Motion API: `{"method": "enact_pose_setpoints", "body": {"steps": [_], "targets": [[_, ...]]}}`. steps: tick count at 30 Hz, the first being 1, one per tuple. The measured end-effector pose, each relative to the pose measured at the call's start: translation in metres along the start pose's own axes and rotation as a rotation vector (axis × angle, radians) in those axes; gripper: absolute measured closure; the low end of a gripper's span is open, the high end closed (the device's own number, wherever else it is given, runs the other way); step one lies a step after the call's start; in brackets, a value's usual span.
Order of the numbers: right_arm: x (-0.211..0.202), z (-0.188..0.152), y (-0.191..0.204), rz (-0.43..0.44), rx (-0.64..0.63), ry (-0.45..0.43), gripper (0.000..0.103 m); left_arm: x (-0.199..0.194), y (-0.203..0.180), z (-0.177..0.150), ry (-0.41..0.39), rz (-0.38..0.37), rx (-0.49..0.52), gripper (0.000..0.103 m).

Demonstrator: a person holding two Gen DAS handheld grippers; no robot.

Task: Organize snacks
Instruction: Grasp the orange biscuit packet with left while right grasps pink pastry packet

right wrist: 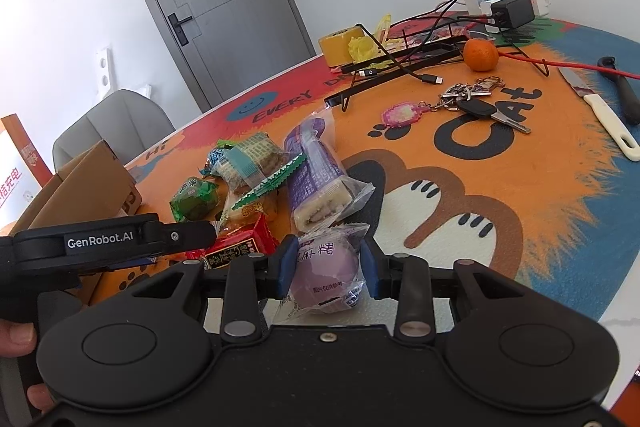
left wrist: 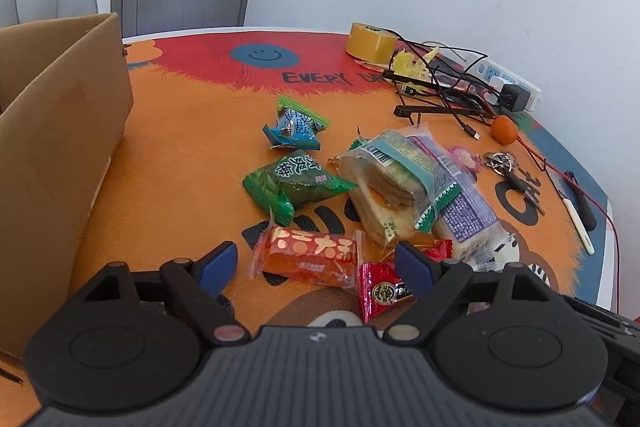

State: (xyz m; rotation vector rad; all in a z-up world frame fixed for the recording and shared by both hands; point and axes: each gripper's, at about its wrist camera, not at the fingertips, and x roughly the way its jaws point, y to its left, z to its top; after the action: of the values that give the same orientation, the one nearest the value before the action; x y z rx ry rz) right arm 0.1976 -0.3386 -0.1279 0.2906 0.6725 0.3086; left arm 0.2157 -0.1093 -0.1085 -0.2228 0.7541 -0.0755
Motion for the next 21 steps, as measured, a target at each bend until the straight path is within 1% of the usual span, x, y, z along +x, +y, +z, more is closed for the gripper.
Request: {"method": "enact_pose_setpoints", "body": {"steps": [2, 3, 4, 7, 13, 16, 21], "targets": [[0.000, -0.001, 0.002, -0.008, -0.008, -0.005, 0.067, -0.001, 0.002, -0.001, -0.010, 0.006, -0.006, 0.029], [-0.001, -0.001, 0.002, -0.010, -0.009, -0.006, 0.067, -0.001, 0.002, -0.001, -0.010, 0.021, 0.001, 0.042], [-0.001, -0.001, 0.003, -0.011, -0.008, -0.007, 0.067, -0.002, 0.002, -0.001, -0.013, 0.040, 0.014, 0.050], [-0.002, -0.001, 0.004, -0.017, -0.001, -0.004, 0.067, -0.006, 0.006, -0.002, -0.012, 0.027, 0.000, 0.054], [-0.002, -0.001, 0.011, -0.009, -0.002, 0.015, 0.068, -0.016, 0.010, -0.007, -0.013, 0.023, -0.017, 0.055], [-0.004, -0.002, 0.019, 0.000, -0.028, 0.011, 0.070, -0.024, 0.011, -0.009, -0.024, 0.020, -0.021, 0.055], [-0.007, -0.001, 0.029, 0.002, -0.024, 0.002, 0.075, -0.042, 0.013, -0.008, -0.054, 0.014, -0.034, 0.055]]}}
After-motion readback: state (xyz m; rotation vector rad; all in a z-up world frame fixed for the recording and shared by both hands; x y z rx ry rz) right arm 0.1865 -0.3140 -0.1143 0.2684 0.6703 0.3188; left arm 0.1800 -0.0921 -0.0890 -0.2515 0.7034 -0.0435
